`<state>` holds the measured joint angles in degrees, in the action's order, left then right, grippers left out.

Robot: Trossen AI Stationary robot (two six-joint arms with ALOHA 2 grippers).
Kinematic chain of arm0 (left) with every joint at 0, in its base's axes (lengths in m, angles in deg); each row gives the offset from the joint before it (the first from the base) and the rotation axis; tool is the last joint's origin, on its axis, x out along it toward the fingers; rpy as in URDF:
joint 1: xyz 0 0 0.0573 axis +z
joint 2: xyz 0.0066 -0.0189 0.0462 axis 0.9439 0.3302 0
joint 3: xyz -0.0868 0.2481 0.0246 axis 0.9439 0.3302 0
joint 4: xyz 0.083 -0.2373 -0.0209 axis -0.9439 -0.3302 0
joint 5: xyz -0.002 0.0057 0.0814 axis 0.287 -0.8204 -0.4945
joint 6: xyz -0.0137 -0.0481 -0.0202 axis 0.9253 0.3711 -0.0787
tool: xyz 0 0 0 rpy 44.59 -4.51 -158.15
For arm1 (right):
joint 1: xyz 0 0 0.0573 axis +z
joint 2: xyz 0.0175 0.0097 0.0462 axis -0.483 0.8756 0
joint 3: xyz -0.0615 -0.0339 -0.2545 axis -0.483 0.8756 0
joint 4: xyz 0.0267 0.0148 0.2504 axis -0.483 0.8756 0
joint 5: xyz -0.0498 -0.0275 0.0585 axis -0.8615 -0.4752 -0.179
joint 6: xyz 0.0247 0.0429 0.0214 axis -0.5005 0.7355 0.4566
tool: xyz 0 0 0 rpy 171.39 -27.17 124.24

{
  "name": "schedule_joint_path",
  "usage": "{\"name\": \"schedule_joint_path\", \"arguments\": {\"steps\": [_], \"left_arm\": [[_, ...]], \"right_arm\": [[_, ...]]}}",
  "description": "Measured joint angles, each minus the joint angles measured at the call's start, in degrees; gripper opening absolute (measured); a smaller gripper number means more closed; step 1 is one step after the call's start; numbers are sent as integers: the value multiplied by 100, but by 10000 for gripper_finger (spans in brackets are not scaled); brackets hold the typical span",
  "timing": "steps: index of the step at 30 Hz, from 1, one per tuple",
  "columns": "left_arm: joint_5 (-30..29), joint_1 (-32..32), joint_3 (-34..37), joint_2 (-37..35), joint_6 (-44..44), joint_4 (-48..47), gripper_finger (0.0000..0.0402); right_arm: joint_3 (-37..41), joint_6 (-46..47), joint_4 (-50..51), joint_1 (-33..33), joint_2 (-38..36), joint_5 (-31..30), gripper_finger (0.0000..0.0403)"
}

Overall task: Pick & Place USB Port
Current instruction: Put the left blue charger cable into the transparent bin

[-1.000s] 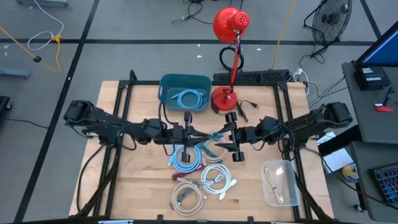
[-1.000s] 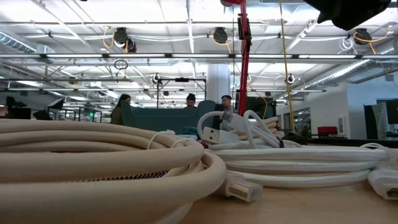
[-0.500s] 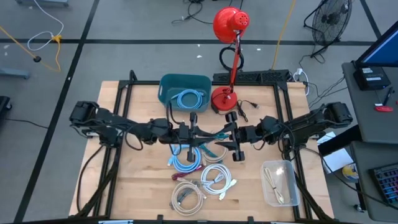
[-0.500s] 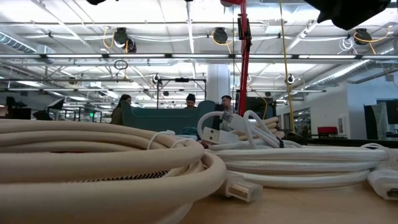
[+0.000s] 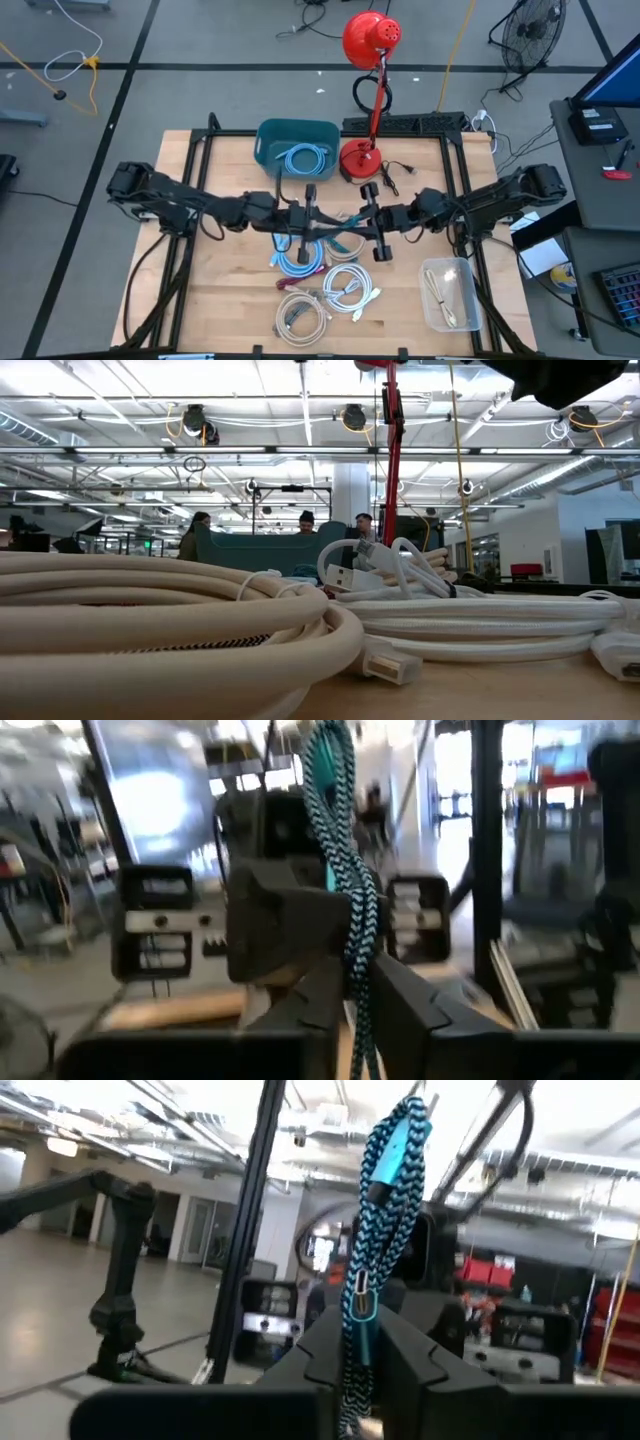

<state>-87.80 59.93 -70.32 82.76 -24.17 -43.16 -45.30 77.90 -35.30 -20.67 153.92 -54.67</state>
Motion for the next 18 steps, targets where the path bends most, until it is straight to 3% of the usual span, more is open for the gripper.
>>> {"name": "schedule_joint_path", "arguments": {"steps": [5,11,15,18], "left_arm": [[-1,-144,-4,-500,421,-1913,103],[-57,-487,-1,-755,861,-3336,113],[-353,-794,7,-767,1035,-3947,114],[-802,-964,7,-763,1128,-4384,114]], "right_arm": [[7,141,426,-21,-285,-230,27],[4,441,1773,-35,-986,-621,23],[-30,1491,3655,-35,-1825,-644,23],[-295,2546,5653,-16,-2398,-1066,25]]}}
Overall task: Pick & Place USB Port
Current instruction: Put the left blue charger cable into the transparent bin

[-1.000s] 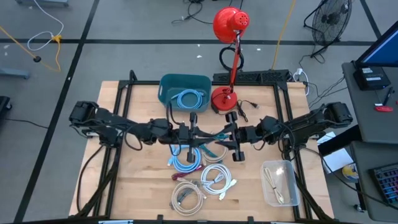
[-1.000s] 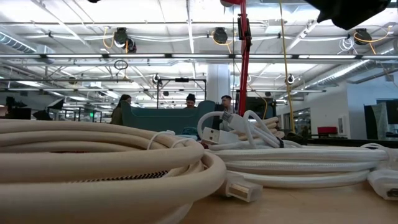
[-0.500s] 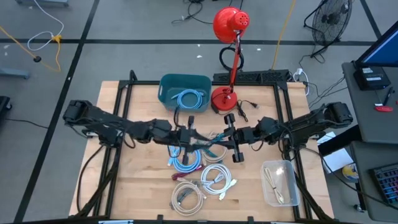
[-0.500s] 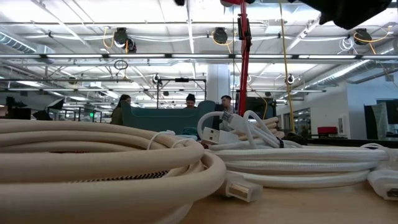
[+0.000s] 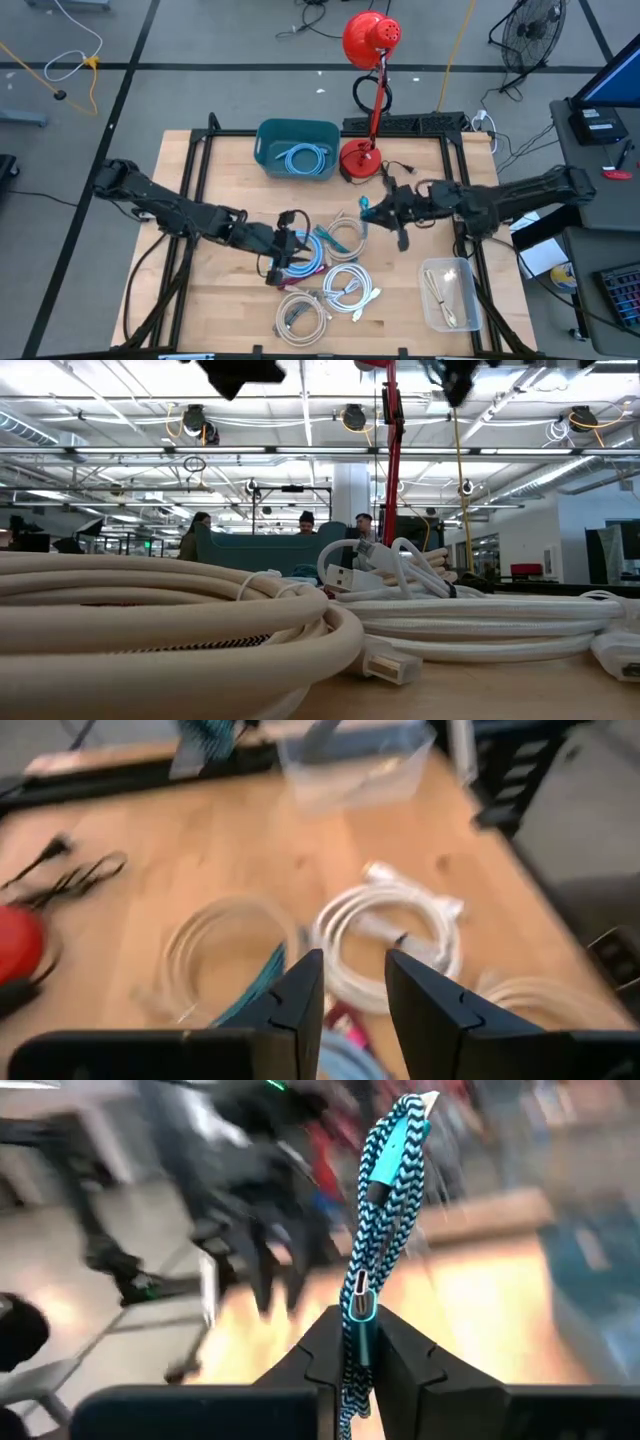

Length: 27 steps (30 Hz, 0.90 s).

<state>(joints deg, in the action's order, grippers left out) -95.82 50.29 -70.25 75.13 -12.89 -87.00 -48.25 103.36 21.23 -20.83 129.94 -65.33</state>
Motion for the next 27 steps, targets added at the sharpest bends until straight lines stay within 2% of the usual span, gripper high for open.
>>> {"name": "schedule_joint_path", "arguments": {"steps": [4,8,11,17,23,27], "left_arm": [[-538,-120,0,0,39,-230,114],[-904,-146,0,0,25,-232,115],[-1014,-139,0,0,36,-243,115],[-1013,-154,0,0,140,-319,115],[-1067,-192,282,0,355,-367,115],[-1283,-183,625,0,566,-298,115]], "right_arm": [[-482,1564,2524,178,-354,-804,23],[-807,2934,4119,409,-393,-907,23],[-810,3804,4631,701,-378,-783,23],[-811,5252,5014,1563,-300,-750,22],[-811,7265,5938,2694,77,-698,22],[-811,8629,5898,3557,360,-567,22]]}}
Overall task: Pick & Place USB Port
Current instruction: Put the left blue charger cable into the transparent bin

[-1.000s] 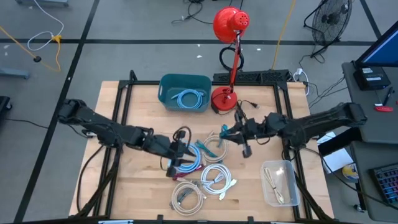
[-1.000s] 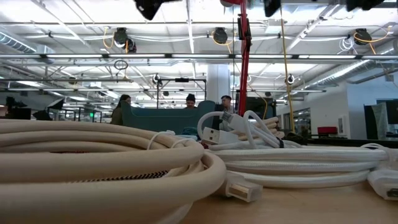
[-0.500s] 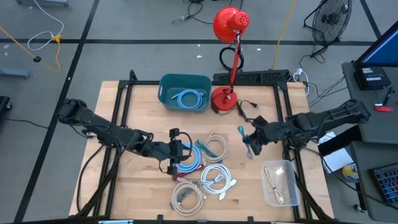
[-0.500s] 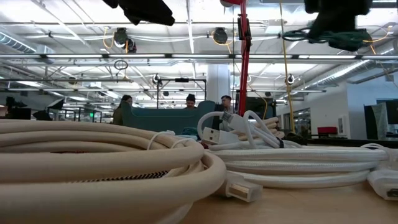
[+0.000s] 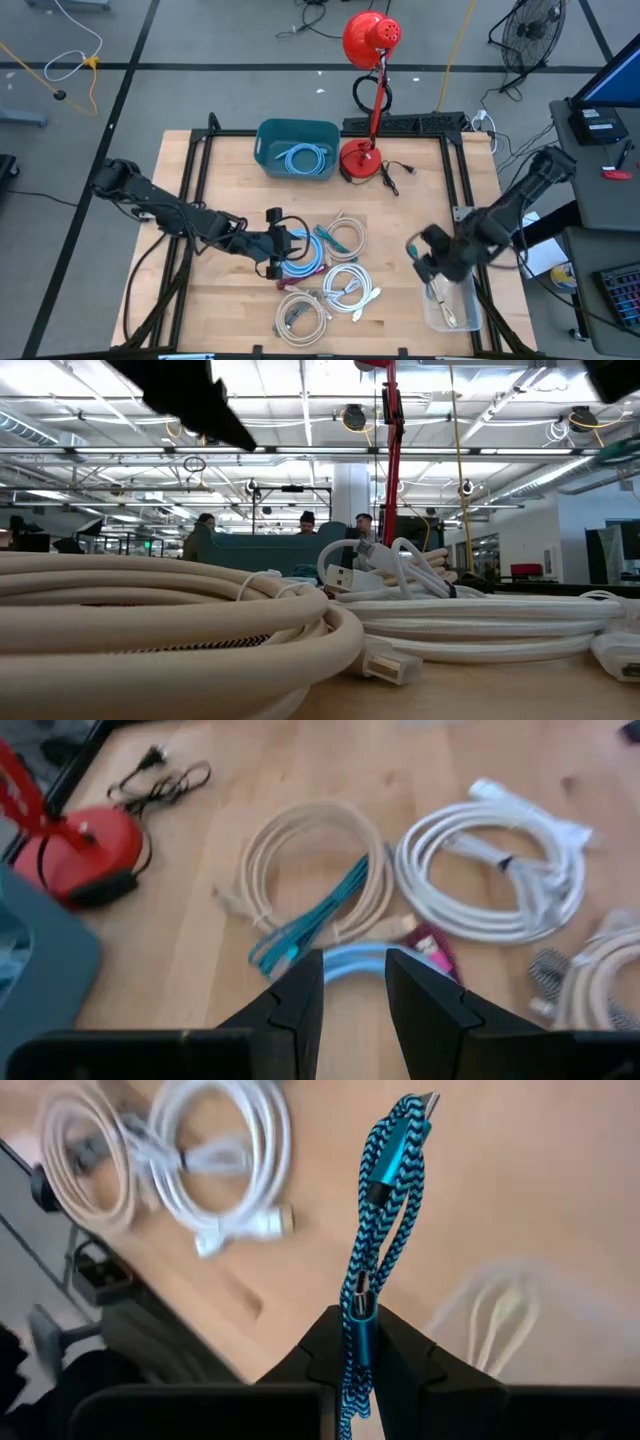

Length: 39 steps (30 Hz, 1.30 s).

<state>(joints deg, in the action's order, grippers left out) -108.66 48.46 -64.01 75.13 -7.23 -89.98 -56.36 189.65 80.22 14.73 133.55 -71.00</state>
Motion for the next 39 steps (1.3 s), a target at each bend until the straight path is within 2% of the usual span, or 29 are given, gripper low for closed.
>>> {"name": "schedule_joint_path", "arguments": {"steps": [3,6,11,18,23,34,39], "left_arm": [[-22,-2,370,0,73,383,115],[-21,0,697,0,75,854,115],[123,-12,1025,0,78,1360,115],[128,-199,1078,0,-63,1596,115],[127,-291,1078,0,-190,1764,115],[126,-305,1078,0,-185,1783,115],[80,-395,1078,0,-189,1783,115]], "right_arm": [[-106,833,27,593,202,-96,22],[-381,1577,510,1053,440,-291,22],[-716,2509,1315,1487,828,-243,22],[-719,2544,1510,1414,1370,338,23],[-719,2568,1848,1419,1687,1056,22],[-714,2472,1857,1425,1984,1359,23],[-360,2461,1358,1443,2038,1648,23]]}}
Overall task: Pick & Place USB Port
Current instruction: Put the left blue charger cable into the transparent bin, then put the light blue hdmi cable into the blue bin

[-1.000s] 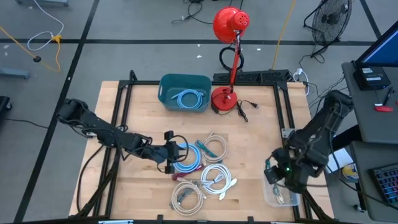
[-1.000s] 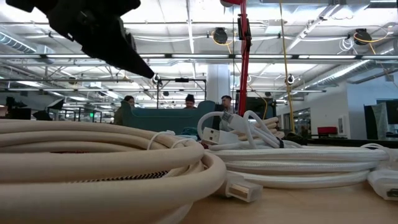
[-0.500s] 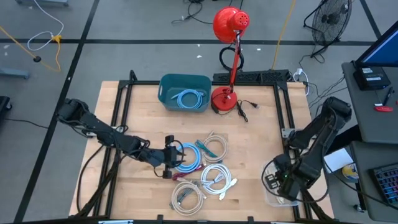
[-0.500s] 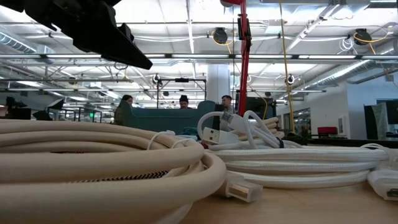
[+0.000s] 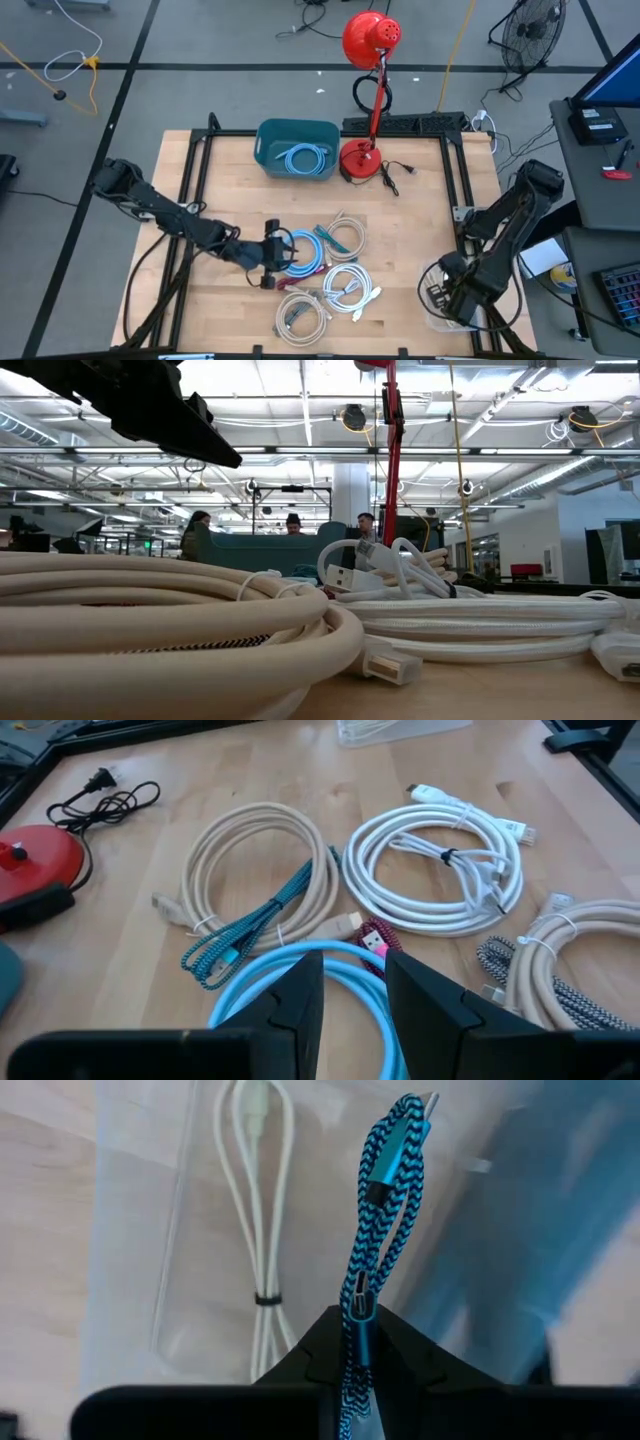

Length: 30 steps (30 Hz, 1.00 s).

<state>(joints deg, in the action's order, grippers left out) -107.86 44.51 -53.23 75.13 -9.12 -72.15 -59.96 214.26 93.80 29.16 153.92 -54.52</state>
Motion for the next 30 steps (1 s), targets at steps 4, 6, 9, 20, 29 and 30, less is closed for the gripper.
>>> {"name": "schedule_joint_path", "arguments": {"steps": [4,6,9,20,29,30], "left_arm": [[-142,-71,0,0,-2,0,115],[-152,-88,0,0,-4,-1,115],[-223,-92,0,0,-4,-2,115],[-255,-92,0,0,-17,-2,115],[-257,-88,0,0,-39,20,115],[-257,-88,0,0,-44,46,115]], "right_arm": [[386,-42,-673,-4,0,-22,24],[518,-46,-817,-2,0,-19,24],[584,-77,-826,-2,-2,55,25],[599,-196,-925,-11,-2,268,83],[583,-360,-926,-43,-103,-139,113],[560,-420,-931,-49,-158,-288,113]]}}
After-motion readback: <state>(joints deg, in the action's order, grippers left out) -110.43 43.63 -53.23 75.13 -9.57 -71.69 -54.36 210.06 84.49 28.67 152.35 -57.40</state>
